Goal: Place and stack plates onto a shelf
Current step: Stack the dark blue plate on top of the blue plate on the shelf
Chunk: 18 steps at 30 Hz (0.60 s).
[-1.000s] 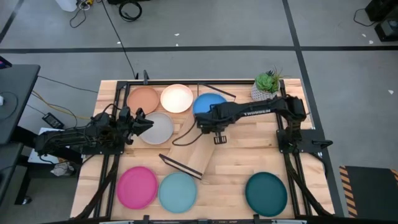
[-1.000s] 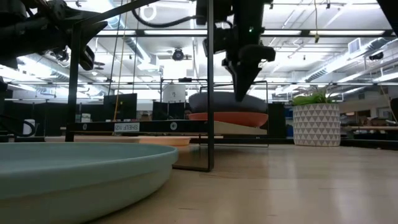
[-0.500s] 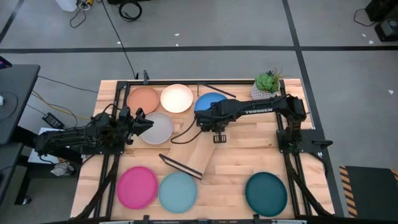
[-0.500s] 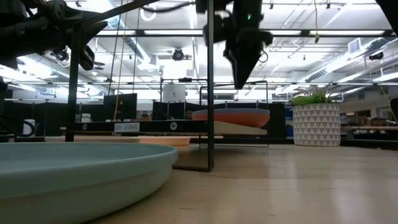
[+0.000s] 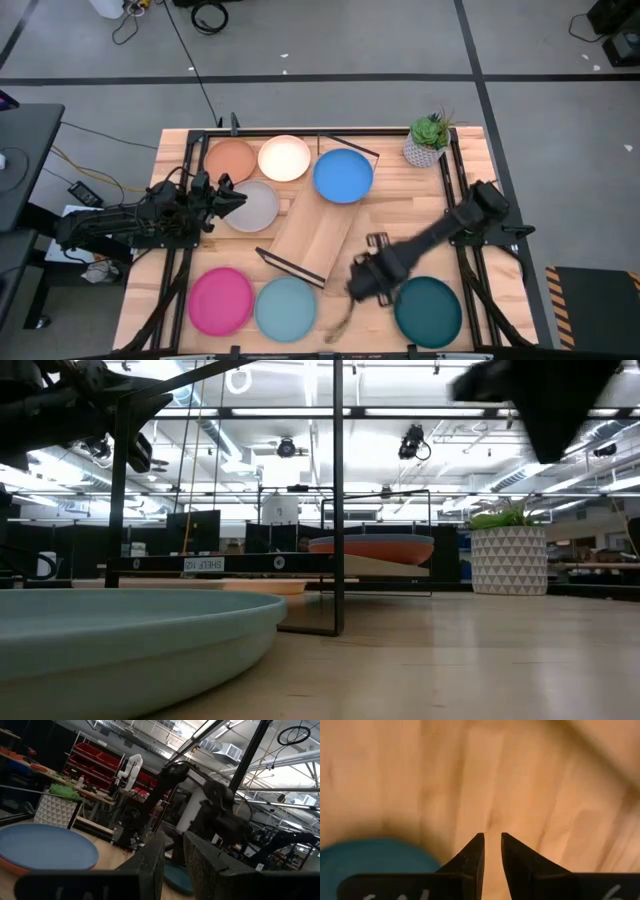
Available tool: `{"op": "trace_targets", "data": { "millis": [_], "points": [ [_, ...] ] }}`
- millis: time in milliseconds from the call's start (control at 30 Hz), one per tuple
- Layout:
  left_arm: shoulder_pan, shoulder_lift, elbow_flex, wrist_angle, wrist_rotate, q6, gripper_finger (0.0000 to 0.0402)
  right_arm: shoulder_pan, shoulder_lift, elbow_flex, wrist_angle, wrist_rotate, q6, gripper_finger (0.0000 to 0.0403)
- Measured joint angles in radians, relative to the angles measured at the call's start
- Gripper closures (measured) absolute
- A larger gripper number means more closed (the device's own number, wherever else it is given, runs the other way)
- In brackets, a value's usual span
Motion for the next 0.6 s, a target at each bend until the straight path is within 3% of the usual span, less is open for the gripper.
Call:
{"op": "trace_targets", "data": {
  "millis": [233, 400, 600],
  "points": [
    [0.000, 0.000, 0.000, 0.000, 0.000, 0.000, 0.0324, 0.057, 0.000, -0.130, 0.026, -0.109, 0.101, 0.0304],
    [0.000, 0.000, 0.000, 0.001, 0.000, -0.001, 0.0324, 0.057, 0.000, -0.210, 0.089, -0.189, 0.056, 0.0259],
    [0.000, 0.000, 0.000, 0.001, 0.000, -0.001, 0.0324, 0.077, 0.000, -0.277, 0.098, -0.203, 0.044, 0.0205]
  ]
}}
